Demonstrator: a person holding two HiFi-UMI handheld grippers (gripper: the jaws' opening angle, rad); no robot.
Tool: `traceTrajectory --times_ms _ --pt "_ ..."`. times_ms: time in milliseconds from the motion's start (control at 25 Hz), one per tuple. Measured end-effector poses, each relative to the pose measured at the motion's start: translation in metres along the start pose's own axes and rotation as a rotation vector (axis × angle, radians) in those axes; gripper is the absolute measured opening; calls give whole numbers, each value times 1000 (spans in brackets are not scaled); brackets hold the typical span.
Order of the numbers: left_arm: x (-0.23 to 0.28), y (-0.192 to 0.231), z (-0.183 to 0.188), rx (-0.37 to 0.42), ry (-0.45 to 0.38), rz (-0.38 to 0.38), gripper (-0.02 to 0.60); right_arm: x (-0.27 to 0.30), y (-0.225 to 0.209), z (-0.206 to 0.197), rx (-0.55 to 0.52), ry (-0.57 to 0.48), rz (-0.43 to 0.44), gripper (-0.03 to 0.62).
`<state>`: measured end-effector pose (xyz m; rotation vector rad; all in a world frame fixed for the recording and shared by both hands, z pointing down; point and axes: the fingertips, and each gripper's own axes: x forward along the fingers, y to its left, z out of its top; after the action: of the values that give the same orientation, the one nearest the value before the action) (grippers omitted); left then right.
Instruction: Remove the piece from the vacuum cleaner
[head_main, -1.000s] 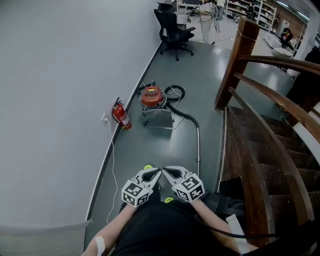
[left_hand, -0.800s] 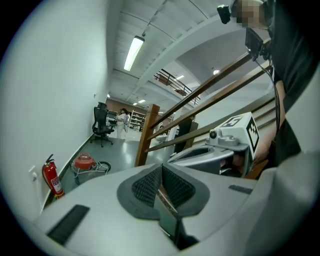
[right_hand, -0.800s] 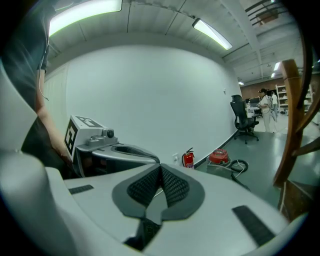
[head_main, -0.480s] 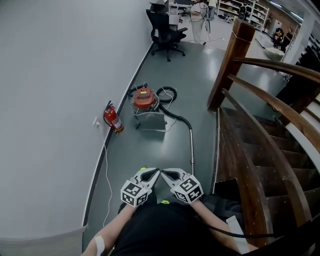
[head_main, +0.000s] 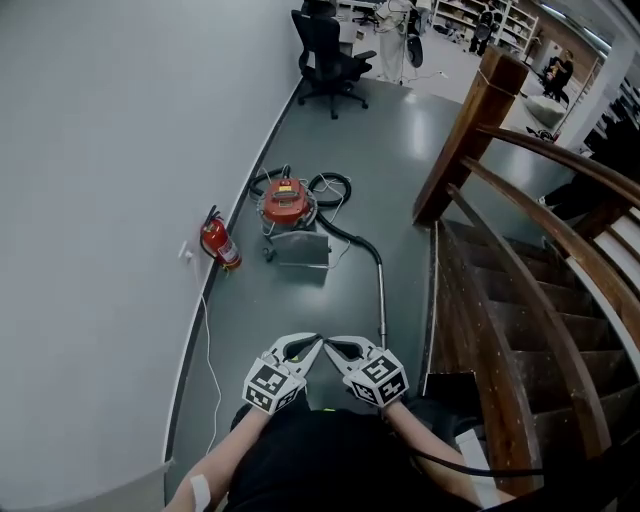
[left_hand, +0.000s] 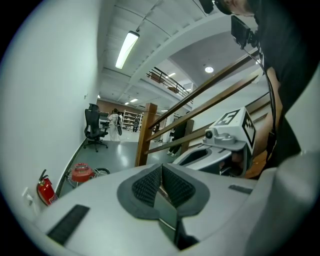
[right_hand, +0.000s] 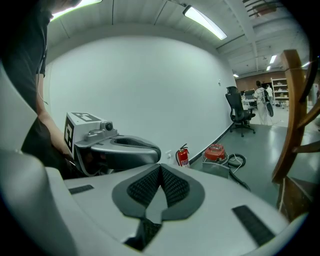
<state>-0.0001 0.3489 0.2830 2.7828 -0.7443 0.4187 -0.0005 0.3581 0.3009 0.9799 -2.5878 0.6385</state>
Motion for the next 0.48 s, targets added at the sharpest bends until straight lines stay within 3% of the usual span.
traceTrajectory --times_ms 480 --pt "14 94 20 -71 23 -62 20 78 -43 49 18 66 -23 12"
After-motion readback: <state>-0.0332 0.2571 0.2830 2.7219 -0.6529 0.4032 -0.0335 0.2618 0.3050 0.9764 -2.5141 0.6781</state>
